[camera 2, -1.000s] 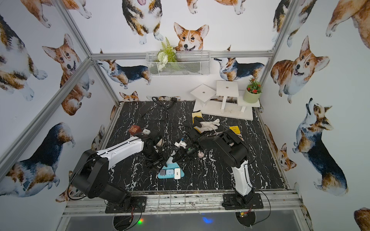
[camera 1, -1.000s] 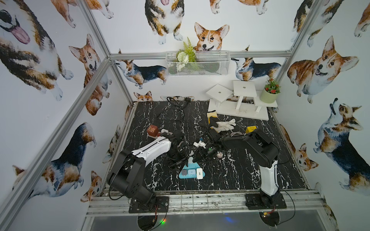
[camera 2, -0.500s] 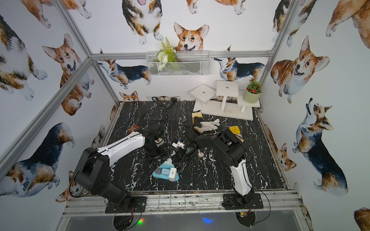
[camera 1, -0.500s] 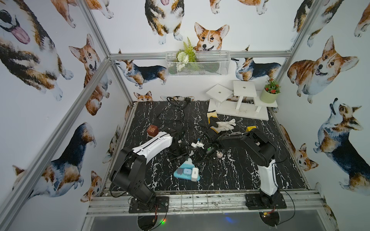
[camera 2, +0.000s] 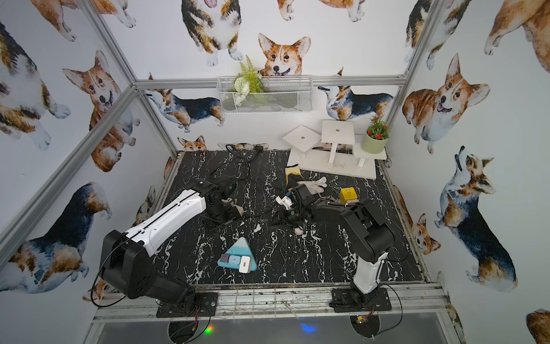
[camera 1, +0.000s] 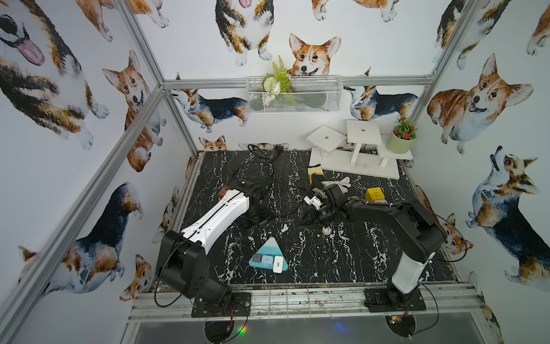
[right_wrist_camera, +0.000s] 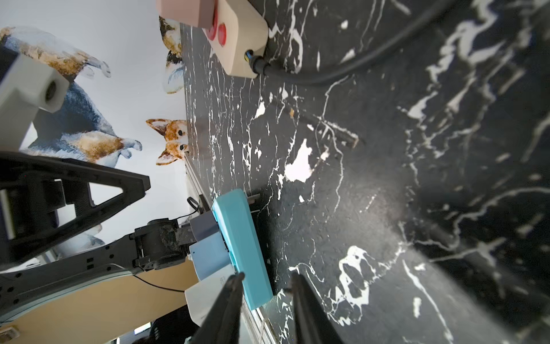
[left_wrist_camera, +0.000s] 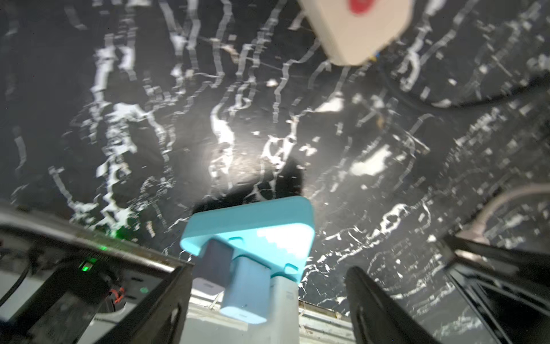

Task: Pull the plug off the socket
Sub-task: Pick up the socket from the center of the board.

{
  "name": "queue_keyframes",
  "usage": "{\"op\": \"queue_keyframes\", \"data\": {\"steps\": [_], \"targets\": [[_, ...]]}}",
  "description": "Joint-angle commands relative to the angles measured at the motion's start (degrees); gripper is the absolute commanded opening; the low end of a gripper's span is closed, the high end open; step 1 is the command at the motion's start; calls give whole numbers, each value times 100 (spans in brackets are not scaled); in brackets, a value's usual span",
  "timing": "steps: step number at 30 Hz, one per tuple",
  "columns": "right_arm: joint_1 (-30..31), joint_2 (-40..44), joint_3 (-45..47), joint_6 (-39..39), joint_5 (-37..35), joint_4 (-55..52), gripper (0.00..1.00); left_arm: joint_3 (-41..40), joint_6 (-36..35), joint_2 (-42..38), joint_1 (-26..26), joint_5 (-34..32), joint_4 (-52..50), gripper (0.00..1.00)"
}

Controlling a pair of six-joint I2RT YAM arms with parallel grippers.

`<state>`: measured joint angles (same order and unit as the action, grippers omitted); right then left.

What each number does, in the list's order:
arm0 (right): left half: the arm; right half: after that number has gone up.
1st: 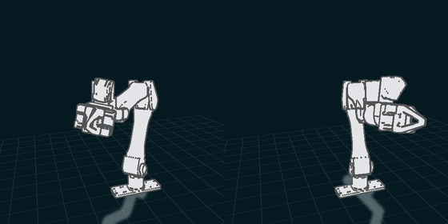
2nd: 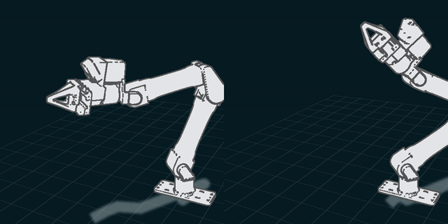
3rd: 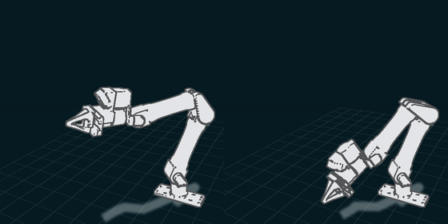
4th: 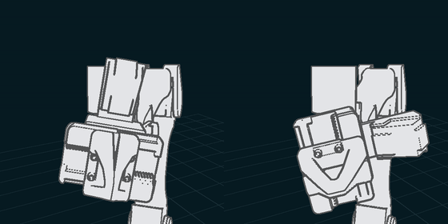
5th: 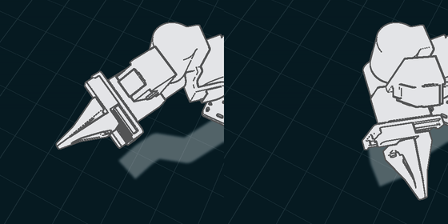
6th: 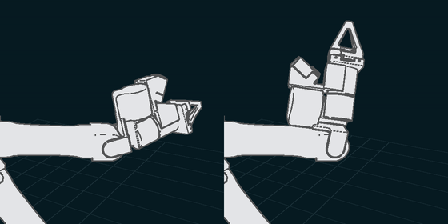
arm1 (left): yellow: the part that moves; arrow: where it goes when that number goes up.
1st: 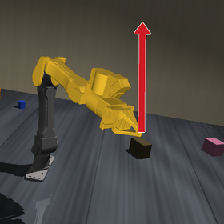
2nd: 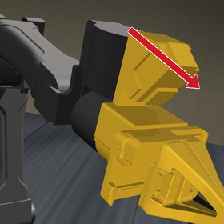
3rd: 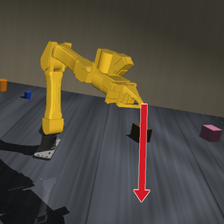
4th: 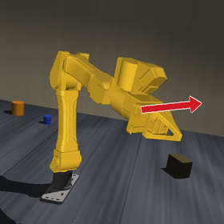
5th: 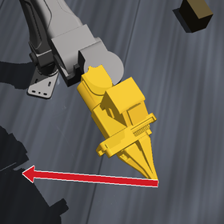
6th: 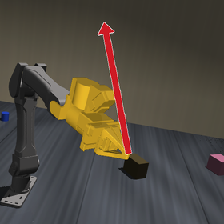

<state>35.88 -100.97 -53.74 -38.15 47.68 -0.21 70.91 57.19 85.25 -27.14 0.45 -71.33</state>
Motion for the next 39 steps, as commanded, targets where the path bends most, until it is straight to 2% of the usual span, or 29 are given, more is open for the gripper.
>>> {"op": "queue_keyframes", "data": {"steps": [1, 3, 4, 7, 10, 14, 16, 21, 24, 26, 29, 32, 39], "targets": [[324, 407, -277, 556, -1233, -1060, 49, -292, 1490, -640, 13, -242, -732, 76], [615, 636, -430, 866, -1990, -1530, 55, -666, 1298, -850, 95, -25, -178, 71], [709, 740, -447, 929, -2199, -1632, 57, -859, 1331, -804, 191, 60, -207, 67], [763, 1016, -440, 855, -2415, -1773, 67, -1427, 1622, -743, 515, 576, -338, 61], [779, 1351, -325, 899, -2652, -1825, 82, -1781, 2190, -1190, 523, 527, -31, 66], [778, 1500, -313, 1054, -2730, -2010, 90, -2125, 2859, -1447, 534, 801, 539, 77], [773, 1510, -334, 1073, -2690, -2071, 93, -2419, 3257, -1509, 489, 1041, 789, 76], [774, 1554, -269, 1021, -2606, -1968, 94, -2705, 4263, -1884, 364, 871, 903, 63], [779, 1570, -186, 968, -2560, -1878, 94, -3255, 4948, -2232, 255, 928, 1531, 63], [774, 1565, -152, 967, -2519, -1873, 94, -3416, 5319, -2378, 83, 932, 1591, 65], [777, 1580, -110, 993, -2485, -1870, 94, -3383, 5555, -2352, -169, 924, 1348, 71], [773, 1547, -91, 1002, -2410, -1816, 94, -3461, 5743, -2313, -232, 945, 1715, 70], [773, 1450, -246, 1064, -2300, -1898, 94, -3303, 5622, -1909, -266, 848, 2028, 54]]}}
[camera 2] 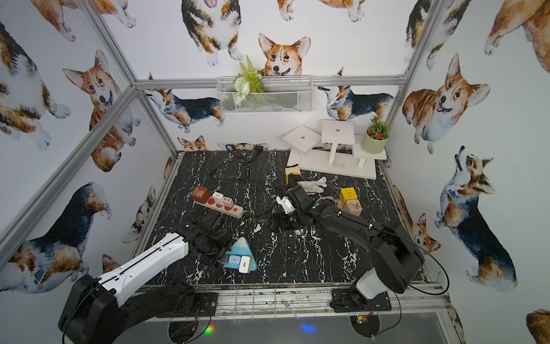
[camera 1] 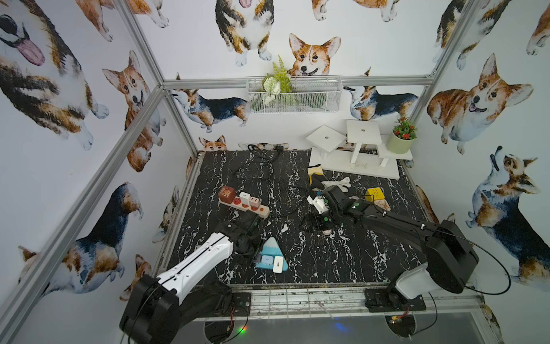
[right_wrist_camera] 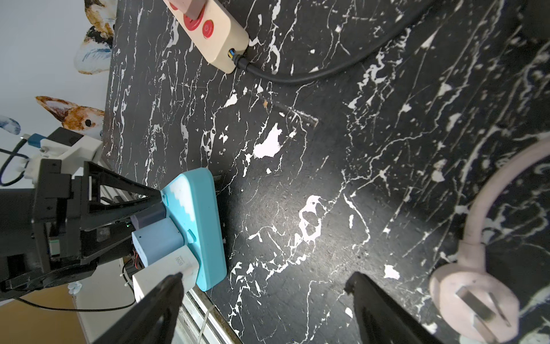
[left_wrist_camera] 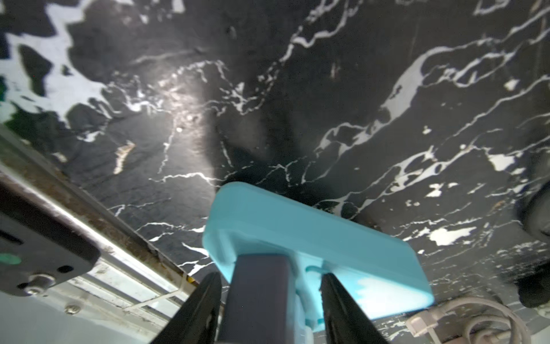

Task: Pull the plug off the socket
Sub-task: Pick up the socket from the center of the board.

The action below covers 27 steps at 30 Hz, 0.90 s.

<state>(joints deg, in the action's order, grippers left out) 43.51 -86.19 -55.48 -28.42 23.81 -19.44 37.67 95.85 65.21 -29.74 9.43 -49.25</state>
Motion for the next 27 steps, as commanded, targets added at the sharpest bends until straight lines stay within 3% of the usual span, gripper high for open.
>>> {"op": "queue_keyframes", "data": {"steps": [1, 6, 10, 15, 21, 27], "targets": [[14, -53, -92, 85, 120, 24, 93, 28, 1720, 122, -6, -68, -119, 48], [14, -243, 2, -525, 582, 608, 92, 281, 1453, 259, 24, -417, 358, 18], [15, -459, 387, -1297, 924, 1619, 88, 455, 1031, 691, 64, -203, 1312, 0], [12, -774, 924, -2087, 1232, 3028, 81, 964, 108, 1117, 99, -66, 1779, 0], [-30, -1241, 960, -2135, 1498, 3550, 75, 1028, -635, 1503, 158, 819, 2705, 0], [-521, -988, 1255, -2292, 1528, 3961, 77, 1575, -1488, 1679, 163, 1027, 2019, 0]]}}
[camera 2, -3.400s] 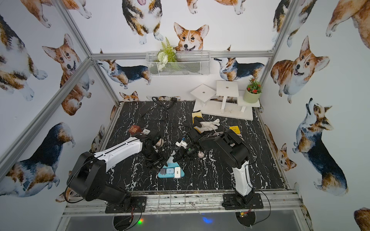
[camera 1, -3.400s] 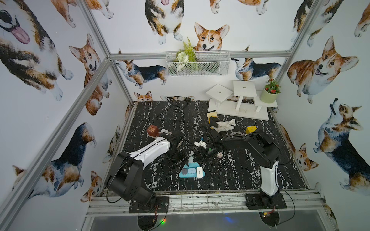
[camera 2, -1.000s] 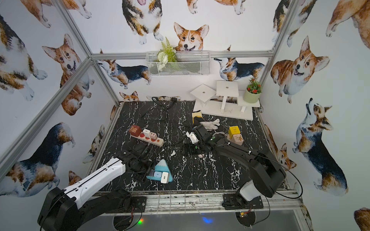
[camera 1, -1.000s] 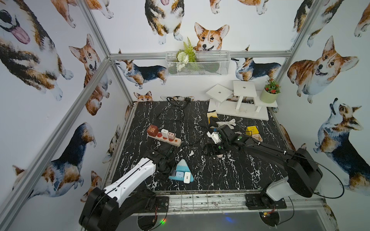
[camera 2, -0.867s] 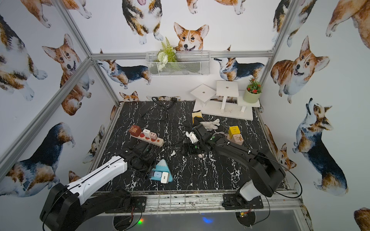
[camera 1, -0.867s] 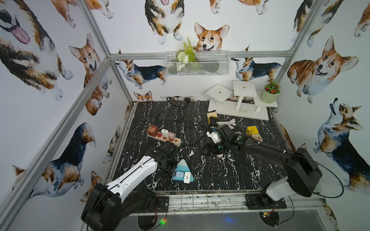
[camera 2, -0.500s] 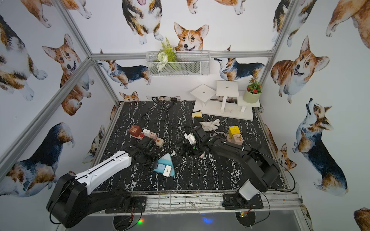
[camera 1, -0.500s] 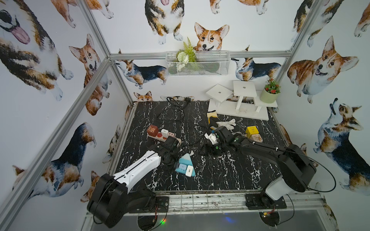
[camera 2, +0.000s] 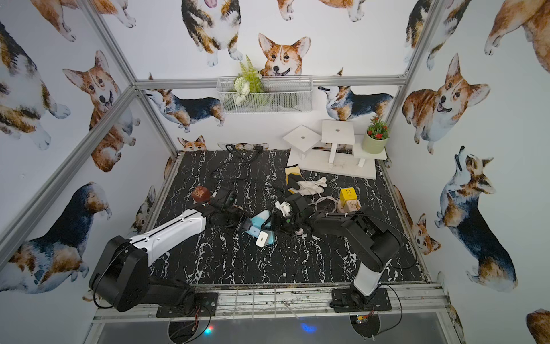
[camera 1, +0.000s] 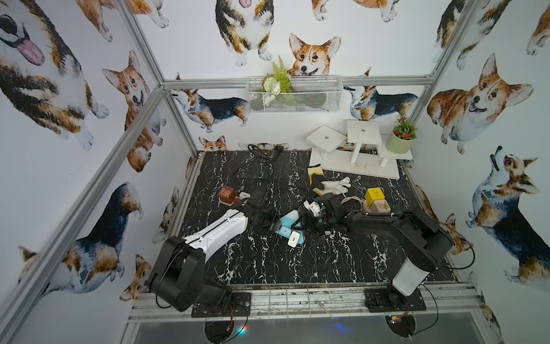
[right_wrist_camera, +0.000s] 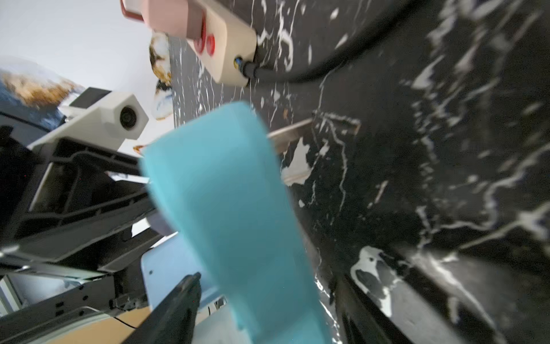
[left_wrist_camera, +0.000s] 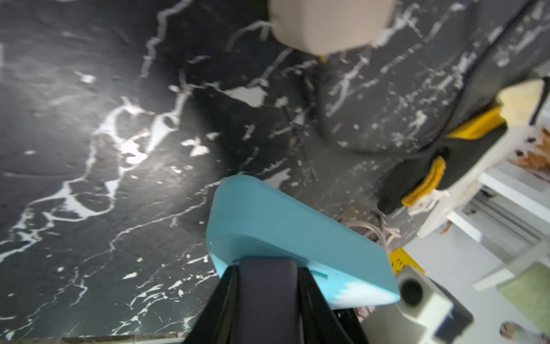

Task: Pull the plug off the socket
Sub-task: Pick up the socket from the center of the board, then remove the plug from the socket.

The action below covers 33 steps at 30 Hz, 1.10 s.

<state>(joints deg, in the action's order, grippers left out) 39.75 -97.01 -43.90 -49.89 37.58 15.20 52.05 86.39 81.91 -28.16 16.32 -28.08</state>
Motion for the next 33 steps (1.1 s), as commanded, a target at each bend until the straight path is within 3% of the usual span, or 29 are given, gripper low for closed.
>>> {"op": "queue_keyframes", "data": {"steps": [1, 7, 13, 18, 21, 23, 28, 33], "targets": [[-242, 103, 122, -75, 272, 491, 77, 123, -593, 9, 4, 400, -76, 0], [-353, -26, 101, 254, 992, 494, 68, 242, -992, 233, 17, 772, -263, 0], [-332, -66, 154, 206, 1095, 704, 54, 344, -1261, 396, 13, 933, -349, 0], [-336, -175, 101, 128, 1237, 918, 32, 232, -1200, 411, 13, 1112, -139, 0], [-336, -157, 198, -2, 1158, 1092, 9, 163, -1161, 351, 36, 1120, -110, 0], [-349, -91, 312, -68, 979, 1129, 0, 38, -1097, 264, 111, 1143, -6, 0], [-337, 107, 244, 524, 321, 24, 0, -257, -788, 33, 332, 1406, 485, 0], [-101, 331, -132, 2044, -386, -1828, 0, -555, -400, -47, 595, 1746, 799, 0]]}}
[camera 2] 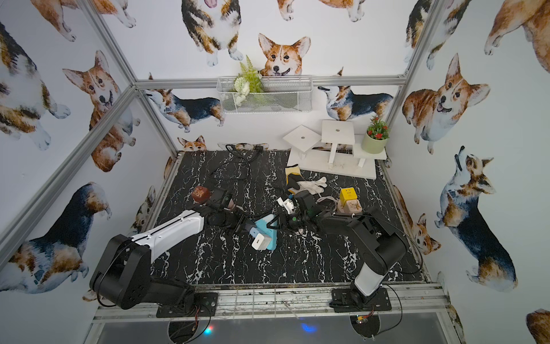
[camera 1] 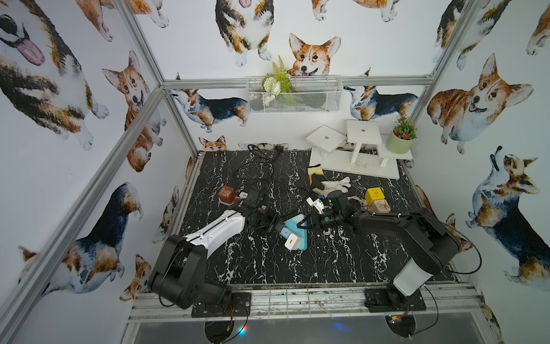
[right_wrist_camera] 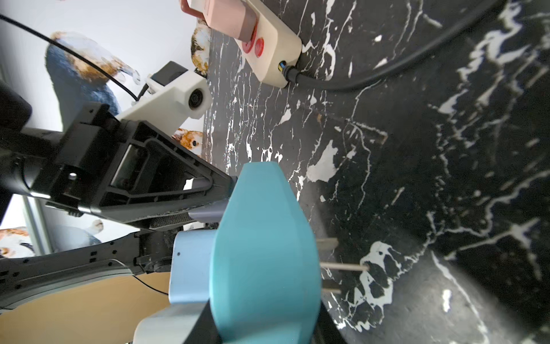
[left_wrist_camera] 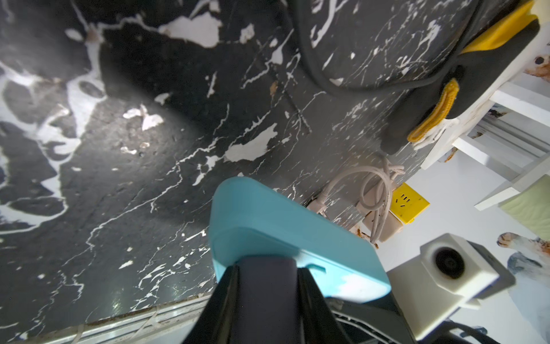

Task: Pull the plug off the socket
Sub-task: Remove the plug from the socket.

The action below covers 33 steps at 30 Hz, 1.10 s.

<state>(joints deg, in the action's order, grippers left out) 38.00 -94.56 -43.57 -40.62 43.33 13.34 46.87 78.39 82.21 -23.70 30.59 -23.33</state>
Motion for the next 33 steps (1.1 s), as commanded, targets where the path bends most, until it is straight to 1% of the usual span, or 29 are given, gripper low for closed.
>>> {"op": "queue_keyframes", "data": {"steps": [1, 3, 4, 5, 6, 8, 10, 11, 13, 15, 17, 18, 19, 21, 24, 28, 31, 33], "targets": [[64, 100, -163, 1205, -1017, -1787, 0, -99, 477, -98, 233, 430, 532, 0], [12, 131, -96, 1216, -1022, -1841, 0, -222, 643, -118, 374, 616, 843, 0], [-3, 136, -82, 1186, -1035, -1864, 0, -208, 605, -111, 432, 675, 828, 0], [-12, 125, -94, 1144, -1060, -1907, 0, -98, 397, -74, 456, 673, 580, 0], [-27, 93, -112, 1051, -1068, -1948, 0, 134, -59, 15, 454, 594, -17, 0], [-86, 23, -95, 722, -1032, -1848, 0, 1013, -1286, 338, 325, 205, -1418, 0], [-134, -14, -49, 402, -1013, -1653, 0, 1567, -2157, 616, 152, -239, -2319, 0], [-137, -18, -31, 277, -1026, -1557, 0, 1665, -2350, 679, 121, -352, -2501, 0], [-143, -51, -12, 107, -1061, -1456, 0, 1505, -2275, 620, 152, -240, -2263, 0], [-137, -79, -58, 135, -1078, -1527, 0, 1156, -1825, 482, 229, 145, -1571, 0], [-135, -54, -123, 339, -1159, -1795, 0, 703, -1094, 314, 304, 560, -629, 0], [-142, -22, -125, 399, -1139, -1838, 0, 597, -878, 250, 313, 607, -323, 0], [-143, 6, -140, 454, -1104, -1887, 0, 597, -784, 234, 314, 613, -235, 0], [-144, -5, -207, 502, -987, -1973, 0, 821, -1068, 330, 312, 513, -642, 0], [-144, -64, -239, 341, -759, -1790, 0, 1126, -1663, 426, 344, 149, -1516, 0], [-144, -188, -326, 94, -619, -1510, 0, 1210, -2285, 417, 483, -421, -2439, 0], [-143, -314, -434, 70, -574, -1507, 0, 1186, -2820, 628, 580, -733, -2948, 8], [-144, -348, -487, 97, -534, -1541, 0, 1190, -3052, 744, 621, -908, -3119, 12]]}}
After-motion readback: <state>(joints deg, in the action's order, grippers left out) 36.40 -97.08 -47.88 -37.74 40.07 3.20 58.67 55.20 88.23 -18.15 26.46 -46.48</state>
